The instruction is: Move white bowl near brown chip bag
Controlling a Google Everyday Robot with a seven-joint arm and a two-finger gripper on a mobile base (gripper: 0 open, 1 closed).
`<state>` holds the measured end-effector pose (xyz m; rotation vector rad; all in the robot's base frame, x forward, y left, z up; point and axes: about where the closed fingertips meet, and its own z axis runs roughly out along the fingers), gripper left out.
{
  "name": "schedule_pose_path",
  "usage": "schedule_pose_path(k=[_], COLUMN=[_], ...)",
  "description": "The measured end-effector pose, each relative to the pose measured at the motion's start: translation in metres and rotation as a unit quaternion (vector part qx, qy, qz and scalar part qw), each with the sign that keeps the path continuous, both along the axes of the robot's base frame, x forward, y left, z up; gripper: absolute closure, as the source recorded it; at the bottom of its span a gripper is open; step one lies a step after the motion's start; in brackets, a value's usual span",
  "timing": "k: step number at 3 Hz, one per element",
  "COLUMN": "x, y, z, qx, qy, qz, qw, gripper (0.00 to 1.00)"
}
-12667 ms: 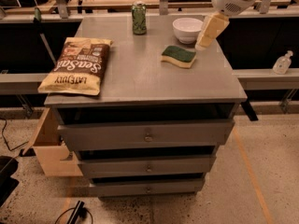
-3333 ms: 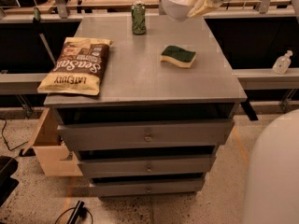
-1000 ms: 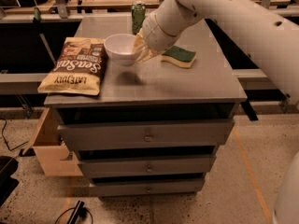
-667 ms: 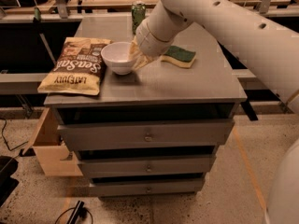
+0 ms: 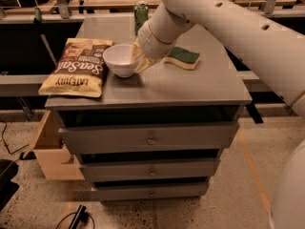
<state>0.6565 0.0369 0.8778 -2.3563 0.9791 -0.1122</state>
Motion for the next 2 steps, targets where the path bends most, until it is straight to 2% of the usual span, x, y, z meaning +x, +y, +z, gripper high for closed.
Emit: schedule_pose_path(k=[2], x=[-0.0006], y=[0.0027], z=[-0.0033], qx=[-0.001], qy=[0.003], qz=[0.003], qw=[1.0000], gripper=[0.06])
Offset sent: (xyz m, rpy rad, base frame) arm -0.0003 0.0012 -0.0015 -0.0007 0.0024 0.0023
